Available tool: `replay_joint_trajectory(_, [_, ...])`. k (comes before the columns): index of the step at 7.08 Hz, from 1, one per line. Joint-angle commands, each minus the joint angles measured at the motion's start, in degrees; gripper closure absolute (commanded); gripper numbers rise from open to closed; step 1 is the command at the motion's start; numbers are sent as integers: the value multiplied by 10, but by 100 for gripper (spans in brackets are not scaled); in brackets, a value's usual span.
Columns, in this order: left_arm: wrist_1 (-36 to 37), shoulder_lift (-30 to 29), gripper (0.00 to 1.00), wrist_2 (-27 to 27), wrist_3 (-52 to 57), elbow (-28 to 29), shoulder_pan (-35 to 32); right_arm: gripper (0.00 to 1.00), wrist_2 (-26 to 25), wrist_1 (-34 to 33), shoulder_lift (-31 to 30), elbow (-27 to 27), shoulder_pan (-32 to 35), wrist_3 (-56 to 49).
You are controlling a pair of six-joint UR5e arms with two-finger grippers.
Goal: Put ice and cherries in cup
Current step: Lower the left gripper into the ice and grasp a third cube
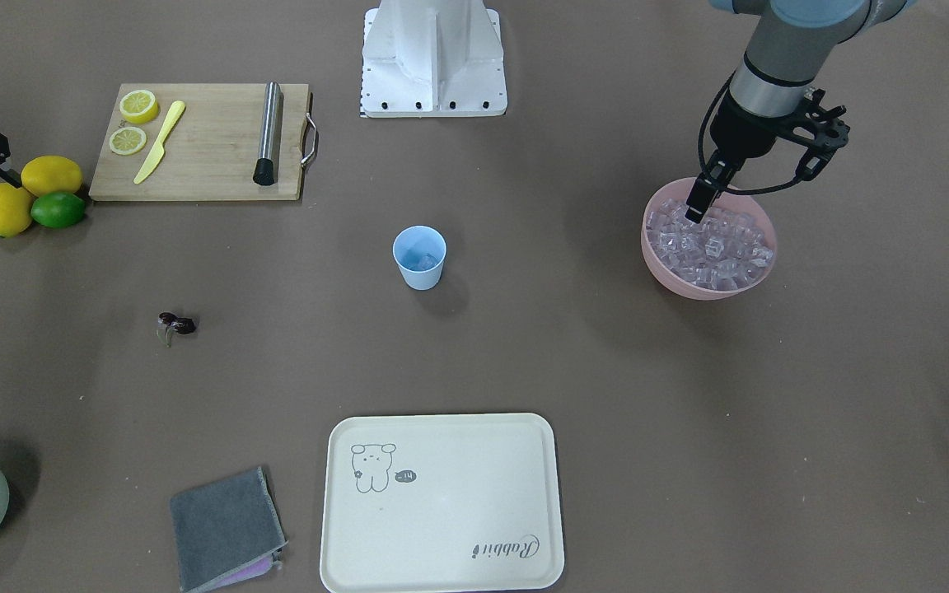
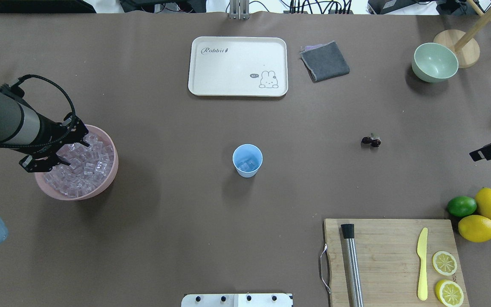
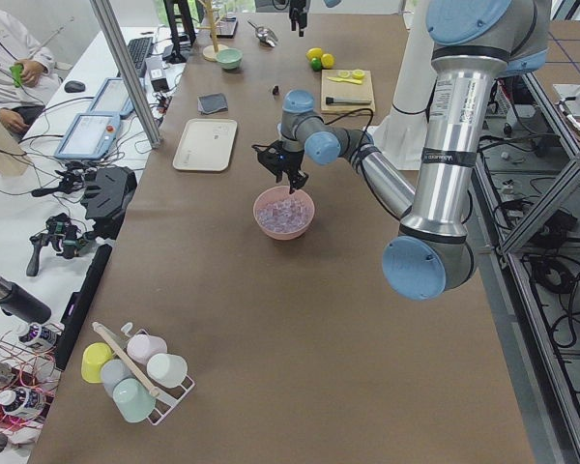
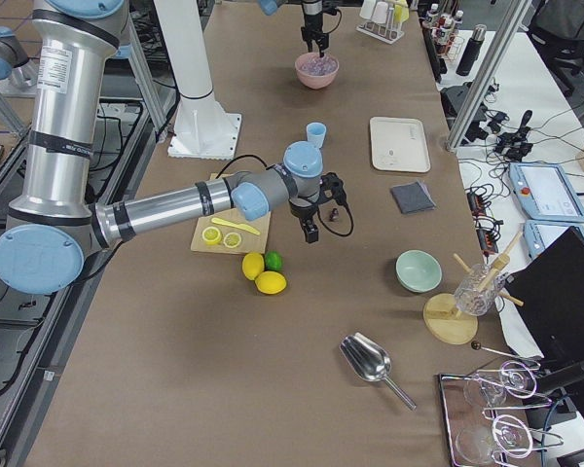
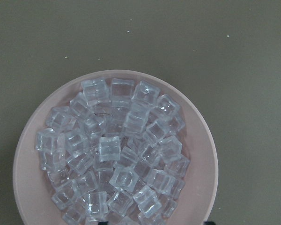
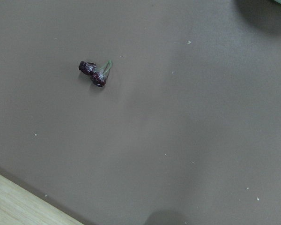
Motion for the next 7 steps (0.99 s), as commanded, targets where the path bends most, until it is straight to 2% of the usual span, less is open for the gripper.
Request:
replay_joint_trajectory(1, [-31,-9,37,1,-62,29,5,1,-3,2,21,-8,-11,2])
replay_joint_trajectory(3, [-94,-11,37,1,-66,80,5,1,-4,-1,45,-22,-14,3])
replay_joint_trajectory(4, [-99,-13,37,3,-80,92,11,1,-3,-1,46,-21,-14,4])
replay_joint_trajectory(7, [-115,-8,37,6,-113,95,24,1,2,-1,50,-21,-14,4])
